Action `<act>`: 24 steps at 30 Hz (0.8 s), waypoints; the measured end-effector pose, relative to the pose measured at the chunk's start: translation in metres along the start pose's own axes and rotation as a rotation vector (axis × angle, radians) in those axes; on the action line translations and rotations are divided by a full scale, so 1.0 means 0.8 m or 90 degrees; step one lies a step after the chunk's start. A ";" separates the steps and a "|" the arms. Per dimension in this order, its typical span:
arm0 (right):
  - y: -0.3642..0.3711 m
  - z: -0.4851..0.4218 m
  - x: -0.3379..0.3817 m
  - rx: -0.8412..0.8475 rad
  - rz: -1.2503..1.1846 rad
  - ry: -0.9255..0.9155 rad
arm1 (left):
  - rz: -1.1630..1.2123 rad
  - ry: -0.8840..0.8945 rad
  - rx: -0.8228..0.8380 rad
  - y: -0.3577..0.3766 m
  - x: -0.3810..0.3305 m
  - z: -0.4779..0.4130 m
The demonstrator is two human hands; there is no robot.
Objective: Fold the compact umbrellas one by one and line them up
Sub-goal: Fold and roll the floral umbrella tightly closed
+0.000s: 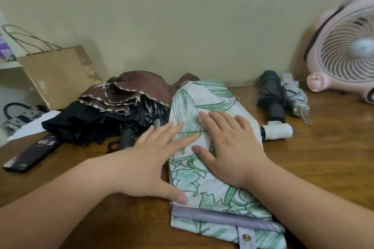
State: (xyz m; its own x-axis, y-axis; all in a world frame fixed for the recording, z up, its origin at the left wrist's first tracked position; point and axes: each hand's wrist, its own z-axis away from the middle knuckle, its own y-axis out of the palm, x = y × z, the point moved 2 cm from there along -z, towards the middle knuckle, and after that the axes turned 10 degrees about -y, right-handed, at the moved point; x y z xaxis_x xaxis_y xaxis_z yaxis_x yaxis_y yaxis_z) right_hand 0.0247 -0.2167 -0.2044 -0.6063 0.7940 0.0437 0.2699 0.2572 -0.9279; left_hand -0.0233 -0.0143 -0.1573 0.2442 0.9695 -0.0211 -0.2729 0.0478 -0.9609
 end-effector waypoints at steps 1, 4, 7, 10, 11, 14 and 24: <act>0.000 -0.001 -0.001 -0.003 -0.003 -0.001 | -0.008 -0.001 0.019 -0.012 0.004 0.002; -0.001 -0.002 -0.002 0.003 0.003 -0.004 | 0.078 -0.027 -0.065 -0.038 0.006 -0.003; -0.001 -0.003 -0.002 0.004 0.015 -0.004 | 0.490 -0.136 -0.318 -0.055 0.008 -0.039; 0.000 -0.002 -0.002 -0.018 -0.011 0.017 | 0.668 -0.254 -0.351 -0.064 0.011 -0.083; -0.001 -0.001 -0.001 -0.034 -0.028 0.024 | 0.653 -0.280 -0.317 -0.066 0.012 -0.095; 0.000 0.000 -0.003 -0.048 -0.069 0.040 | 0.611 -0.334 -0.210 -0.067 0.019 -0.112; 0.003 0.001 -0.011 -0.192 -0.051 0.042 | 0.589 -0.224 -0.187 -0.054 0.018 -0.083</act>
State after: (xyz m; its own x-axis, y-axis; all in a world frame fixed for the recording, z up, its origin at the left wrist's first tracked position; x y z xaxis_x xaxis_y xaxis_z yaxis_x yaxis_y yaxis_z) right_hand 0.0298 -0.2239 -0.2073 -0.5876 0.7959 0.1457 0.4385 0.4646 -0.7694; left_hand 0.0540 -0.0183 -0.1342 -0.2443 0.6152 -0.7495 0.0345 -0.7669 -0.6408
